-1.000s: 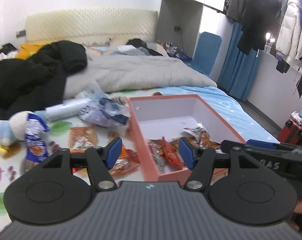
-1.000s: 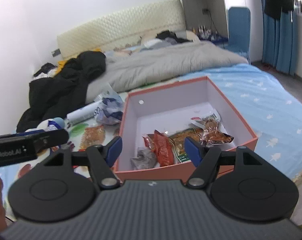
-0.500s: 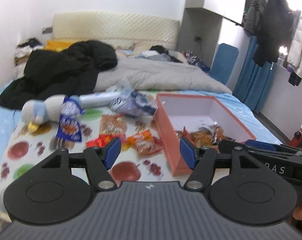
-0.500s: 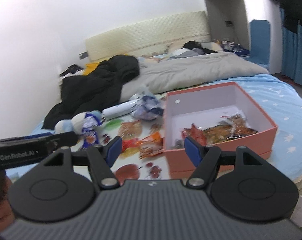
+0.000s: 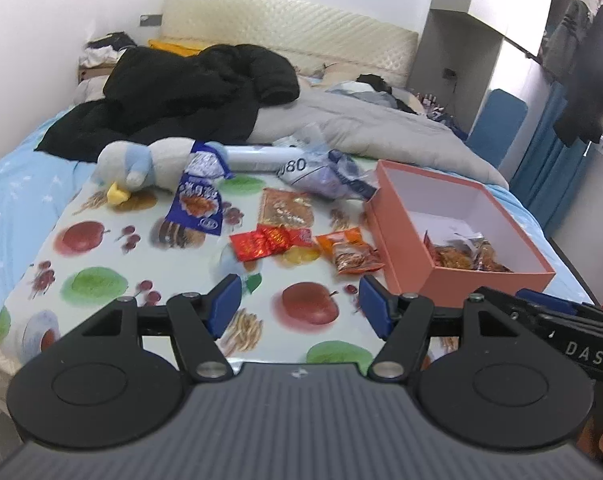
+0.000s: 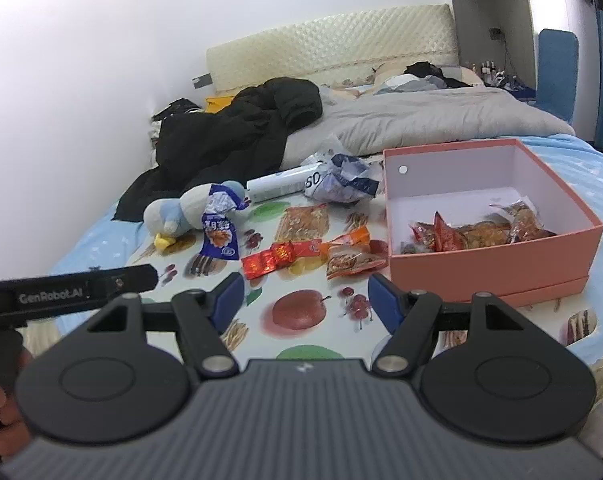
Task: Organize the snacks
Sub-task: 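Withdraw both tools from the box back toward the snack pile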
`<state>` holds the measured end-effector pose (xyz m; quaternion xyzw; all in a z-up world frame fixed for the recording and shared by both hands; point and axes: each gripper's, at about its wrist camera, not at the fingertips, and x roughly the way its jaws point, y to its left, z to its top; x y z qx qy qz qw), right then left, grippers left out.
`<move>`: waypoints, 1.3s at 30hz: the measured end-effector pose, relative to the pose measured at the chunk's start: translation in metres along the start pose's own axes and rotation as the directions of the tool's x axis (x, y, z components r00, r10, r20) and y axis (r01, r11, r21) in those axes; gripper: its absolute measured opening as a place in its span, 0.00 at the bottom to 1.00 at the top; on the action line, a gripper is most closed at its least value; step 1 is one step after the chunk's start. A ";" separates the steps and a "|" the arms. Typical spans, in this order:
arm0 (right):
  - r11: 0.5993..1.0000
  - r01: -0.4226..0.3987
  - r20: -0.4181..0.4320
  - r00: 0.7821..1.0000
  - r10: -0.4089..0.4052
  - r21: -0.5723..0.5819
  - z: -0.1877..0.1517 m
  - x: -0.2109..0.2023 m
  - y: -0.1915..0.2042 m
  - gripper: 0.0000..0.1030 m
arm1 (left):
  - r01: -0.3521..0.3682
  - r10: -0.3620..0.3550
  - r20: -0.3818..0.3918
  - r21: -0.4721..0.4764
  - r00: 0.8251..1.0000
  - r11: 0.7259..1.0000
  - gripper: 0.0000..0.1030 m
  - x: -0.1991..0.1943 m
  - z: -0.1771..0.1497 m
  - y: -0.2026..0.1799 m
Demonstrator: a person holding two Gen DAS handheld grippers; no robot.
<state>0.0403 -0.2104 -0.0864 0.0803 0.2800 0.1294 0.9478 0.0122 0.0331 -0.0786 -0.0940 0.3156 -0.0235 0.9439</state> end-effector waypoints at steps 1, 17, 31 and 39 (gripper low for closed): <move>1.000 -0.001 -0.001 1.000 0.001 -0.003 -0.001 0.001 0.000 0.68 | -0.005 0.005 -0.004 0.002 1.000 1.000 0.68 0.002 -0.001 0.001; 0.994 0.011 -0.034 0.999 -0.015 -0.105 -0.020 0.043 0.000 0.68 | -0.024 0.023 -0.097 -0.009 0.995 1.000 0.68 0.098 -0.008 0.018; 0.970 0.026 -0.118 0.991 -0.056 -0.241 -0.026 0.146 0.019 0.67 | -0.024 0.062 -0.176 0.212 0.982 0.977 0.68 0.216 0.010 0.047; 0.960 0.061 -0.156 0.982 -0.107 -0.273 -0.015 0.208 0.015 0.65 | 0.039 0.043 -0.232 0.337 0.972 0.941 0.68 0.282 0.027 0.044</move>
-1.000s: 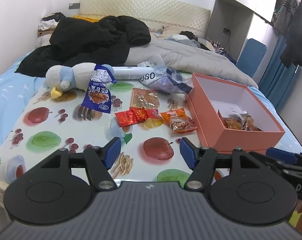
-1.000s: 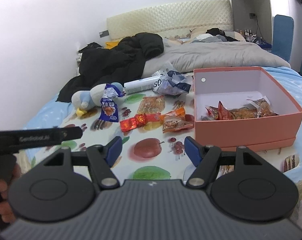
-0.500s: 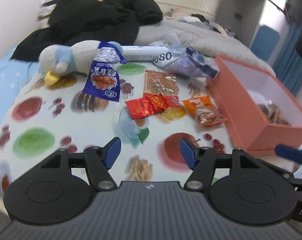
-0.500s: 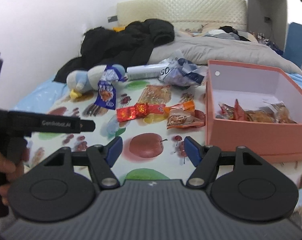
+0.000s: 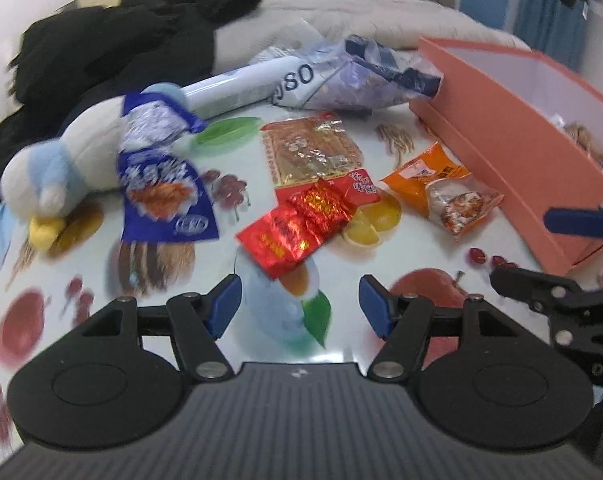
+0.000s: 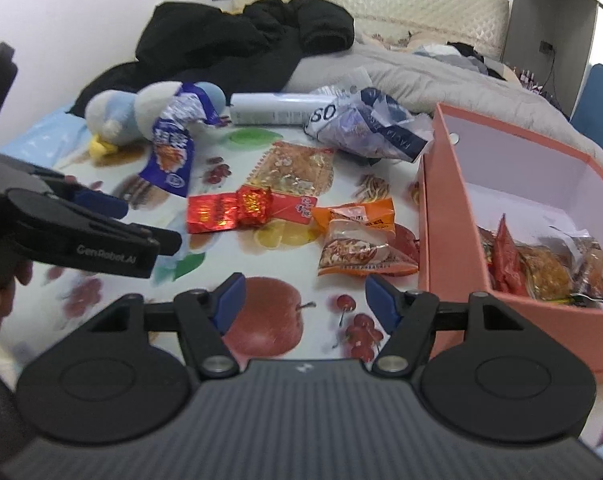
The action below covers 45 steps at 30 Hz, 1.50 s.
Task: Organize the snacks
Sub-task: 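Close the left tool on the red foil packet while the right tool grasps the orange packet, then lift the red foil packet with the left tool while the right tool lifts the orange packet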
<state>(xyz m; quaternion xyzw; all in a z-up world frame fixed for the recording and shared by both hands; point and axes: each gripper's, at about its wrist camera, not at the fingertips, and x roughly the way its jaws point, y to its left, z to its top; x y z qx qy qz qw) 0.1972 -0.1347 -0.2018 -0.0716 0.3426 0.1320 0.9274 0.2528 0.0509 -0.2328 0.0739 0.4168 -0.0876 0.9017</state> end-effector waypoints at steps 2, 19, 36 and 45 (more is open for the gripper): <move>1.000 0.007 -0.013 1.000 -0.007 -0.005 0.005 0.016 -0.003 0.65 | 0.018 -0.018 -0.013 0.029 1.000 0.999 0.68 0.015 0.009 0.004; 0.969 0.141 0.025 0.990 -0.139 -0.200 0.016 0.105 -0.005 0.65 | 0.110 -0.112 0.007 0.169 0.994 0.979 0.68 0.099 0.052 0.018; 0.930 0.217 0.023 0.975 -0.221 -0.297 0.008 0.125 0.006 0.50 | 0.237 -0.239 -0.004 0.150 0.971 0.960 0.60 0.114 0.035 0.017; 0.939 0.184 0.023 0.982 -0.186 -0.289 0.010 0.104 0.018 0.39 | 0.136 -0.137 -0.011 -0.058 0.991 0.989 0.59 0.092 0.021 0.029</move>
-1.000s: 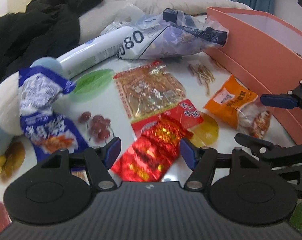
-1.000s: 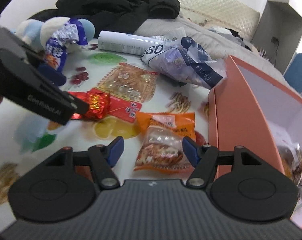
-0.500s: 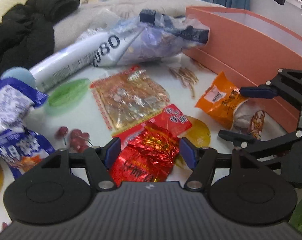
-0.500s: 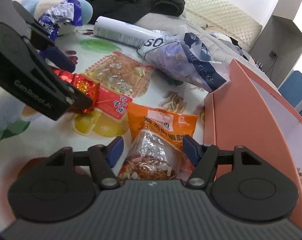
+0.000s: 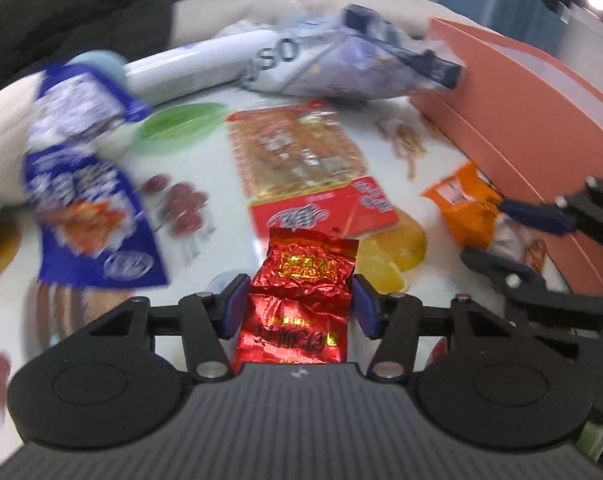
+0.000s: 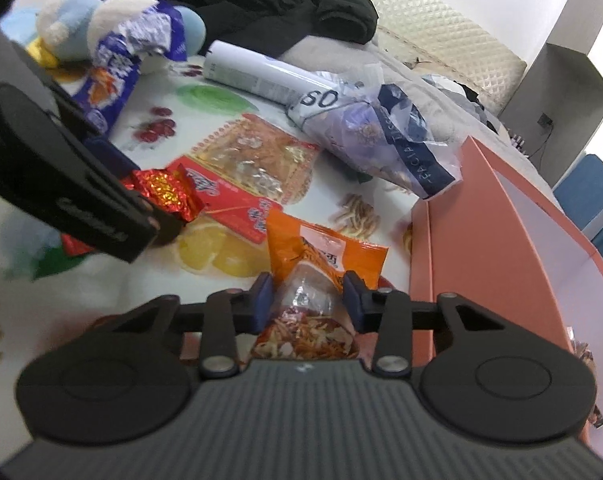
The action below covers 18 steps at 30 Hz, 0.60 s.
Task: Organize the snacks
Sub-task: 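Lift the red foil packet with the left tool while the right tool lifts the orange packet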
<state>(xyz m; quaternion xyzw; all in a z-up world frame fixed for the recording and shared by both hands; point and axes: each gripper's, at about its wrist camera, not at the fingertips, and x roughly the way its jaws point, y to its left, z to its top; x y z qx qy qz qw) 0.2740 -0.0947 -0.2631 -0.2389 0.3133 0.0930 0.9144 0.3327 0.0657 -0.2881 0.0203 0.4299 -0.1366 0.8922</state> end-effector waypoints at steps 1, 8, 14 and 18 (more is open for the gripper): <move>1.000 -0.008 0.000 1.000 0.008 0.004 0.000 -0.004 0.001 0.37 | -0.007 0.007 -0.001 -0.023 1.000 1.000 0.59 -0.004 -0.003 0.001; 0.998 -0.055 0.007 0.998 0.055 0.007 -0.008 -0.042 0.014 0.35 | -0.071 0.066 -0.030 -0.176 0.997 0.982 0.58 -0.042 -0.034 -0.005; 0.995 -0.098 0.015 0.995 0.098 -0.007 -0.020 -0.082 0.020 0.35 | -0.095 0.084 -0.051 -0.281 0.995 0.955 0.58 -0.076 -0.064 -0.020; 0.993 -0.119 0.014 0.993 0.119 -0.013 -0.030 -0.106 0.025 0.35 | -0.109 0.095 -0.061 -0.315 0.994 0.943 0.58 -0.096 -0.082 -0.032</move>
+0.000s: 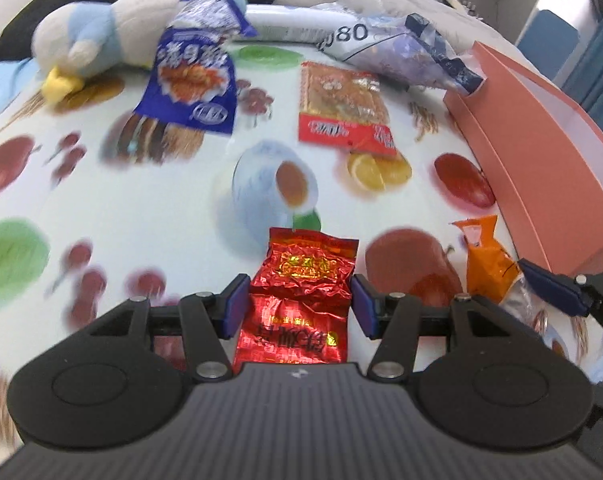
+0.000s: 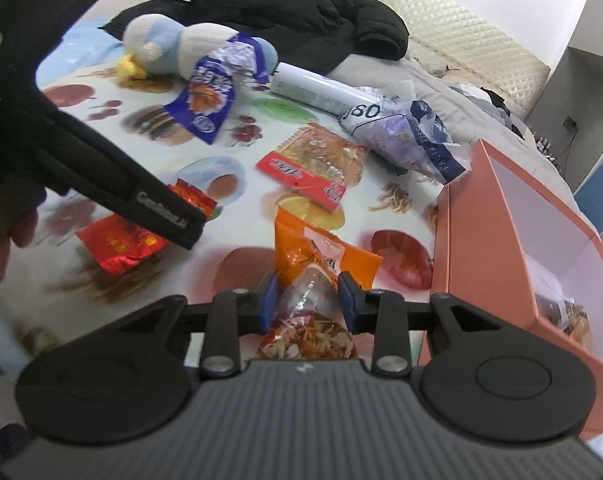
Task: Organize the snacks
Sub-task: 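Lift the red foil packet with the left tool while the right tool lifts the orange packet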
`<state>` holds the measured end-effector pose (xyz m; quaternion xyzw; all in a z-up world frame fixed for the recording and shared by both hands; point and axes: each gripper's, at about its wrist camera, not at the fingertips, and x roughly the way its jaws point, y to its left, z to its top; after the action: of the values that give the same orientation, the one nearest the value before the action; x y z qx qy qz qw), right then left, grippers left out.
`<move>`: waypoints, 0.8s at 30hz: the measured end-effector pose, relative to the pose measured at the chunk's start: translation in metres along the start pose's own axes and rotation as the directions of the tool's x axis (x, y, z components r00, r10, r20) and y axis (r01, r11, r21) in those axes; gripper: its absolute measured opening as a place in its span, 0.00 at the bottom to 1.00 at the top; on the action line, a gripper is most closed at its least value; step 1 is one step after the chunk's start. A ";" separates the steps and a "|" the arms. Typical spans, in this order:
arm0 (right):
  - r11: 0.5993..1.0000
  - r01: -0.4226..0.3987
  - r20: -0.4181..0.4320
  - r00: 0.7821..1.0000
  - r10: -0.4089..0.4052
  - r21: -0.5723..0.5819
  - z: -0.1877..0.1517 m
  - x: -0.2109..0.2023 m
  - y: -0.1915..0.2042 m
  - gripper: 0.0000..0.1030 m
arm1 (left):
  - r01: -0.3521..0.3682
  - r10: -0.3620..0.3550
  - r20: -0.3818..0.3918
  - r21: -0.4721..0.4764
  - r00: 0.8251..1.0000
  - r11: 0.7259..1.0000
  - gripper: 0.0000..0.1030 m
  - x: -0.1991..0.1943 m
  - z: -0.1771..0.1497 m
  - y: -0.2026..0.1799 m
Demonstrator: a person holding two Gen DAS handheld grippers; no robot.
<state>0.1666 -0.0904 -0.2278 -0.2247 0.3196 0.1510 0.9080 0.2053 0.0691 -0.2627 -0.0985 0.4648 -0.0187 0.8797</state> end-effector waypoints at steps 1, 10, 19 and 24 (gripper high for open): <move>1.000 -0.012 -0.001 1.000 0.012 0.000 -0.002 -0.006 0.002 0.35 | -0.002 0.002 -0.004 -0.019 1.000 1.000 0.58 -0.005 -0.006 0.000; 0.995 -0.099 -0.008 0.995 0.099 -0.008 -0.020 -0.037 0.026 0.38 | -0.024 0.025 0.013 -0.073 1.000 0.997 0.59 -0.025 -0.035 0.008; 0.953 -0.179 -0.018 0.982 0.189 0.244 -0.017 -0.039 -0.005 0.70 | 0.032 -0.028 0.029 -0.121 0.999 0.992 0.67 -0.024 -0.034 0.019; 0.909 -0.219 -0.085 0.961 0.265 0.354 -0.027 -0.019 -0.024 0.79 | 0.068 -0.062 0.061 -0.100 0.996 0.993 0.67 -0.025 -0.035 0.019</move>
<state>0.1485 -0.1270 -0.2271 -0.0322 0.4252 0.1900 0.8843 0.1610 0.0851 -0.2647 -0.1588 0.4361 -0.0209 0.8855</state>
